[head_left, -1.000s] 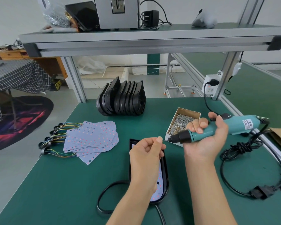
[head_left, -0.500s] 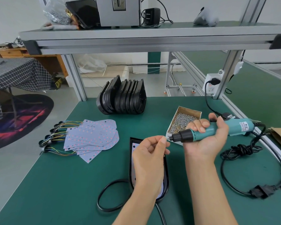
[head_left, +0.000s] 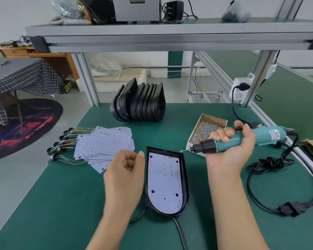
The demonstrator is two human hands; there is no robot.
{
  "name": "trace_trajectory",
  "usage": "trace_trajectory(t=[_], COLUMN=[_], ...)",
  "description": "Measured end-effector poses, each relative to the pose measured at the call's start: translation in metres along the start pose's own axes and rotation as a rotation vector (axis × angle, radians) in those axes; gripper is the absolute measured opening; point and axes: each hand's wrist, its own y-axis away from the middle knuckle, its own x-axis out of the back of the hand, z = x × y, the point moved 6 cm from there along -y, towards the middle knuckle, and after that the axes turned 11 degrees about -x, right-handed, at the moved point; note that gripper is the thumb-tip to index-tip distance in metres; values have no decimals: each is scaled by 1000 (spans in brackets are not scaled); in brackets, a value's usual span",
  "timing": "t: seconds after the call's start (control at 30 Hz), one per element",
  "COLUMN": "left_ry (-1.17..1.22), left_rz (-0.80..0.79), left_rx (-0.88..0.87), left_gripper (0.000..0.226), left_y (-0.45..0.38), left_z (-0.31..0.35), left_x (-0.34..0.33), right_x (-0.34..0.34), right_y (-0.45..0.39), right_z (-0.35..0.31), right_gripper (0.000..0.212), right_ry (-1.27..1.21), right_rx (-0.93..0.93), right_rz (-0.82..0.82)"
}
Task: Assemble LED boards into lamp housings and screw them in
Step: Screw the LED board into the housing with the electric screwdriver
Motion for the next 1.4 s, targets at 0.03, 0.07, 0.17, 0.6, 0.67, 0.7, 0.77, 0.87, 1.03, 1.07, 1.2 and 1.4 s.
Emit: trace_trajectory(t=[0.03,0.07,0.17,0.6,0.67,0.7,0.77,0.87,1.03,1.07,1.2,1.4], left_ry=[-91,-180,-330,-127,-75,-46,-2,14,26,10,-52,-95], left_rz=[-68,-157,-436,-521,-457,-430,-386,-323,-308,-303,-295,-278], left_rx=[42,89,161,211,232,247,268,278,266,256,212,169], left_gripper=[25,28,47,29,30,32,36,37,39,36,26,18], left_y=[-6,-9,-9,-5,-11,-13,-18,-27,-37,-39,-45,-47], left_z=[-7,-15,-29,-35,-36,-36,-36,-33,-27,-27,-24,-21], left_x=[4,4,-9,-36,-33,-32,-31,-28,-28,-27,-23,-23], right_x=[0,-1,-3,-4,-6,-7,-10,-15,-22,-23,-25,-25], right_y=[1,1,2,4,6,8,11,17,25,27,29,29], right_z=[1,4,9,20,25,29,37,50,64,65,69,69], right_gripper=[17,15,13,15,17,17,18,15,10,10,10,11], right_ry=[9,16,38,84,115,132,160,215,285,302,332,338], right_rx=[-4,-12,-31,-77,-88,-97,-123,-153,-154,-146,-126,-121], right_rz=[0,-1,-11,-60,-77,-88,-115,-145,-198,-204,-217,-225])
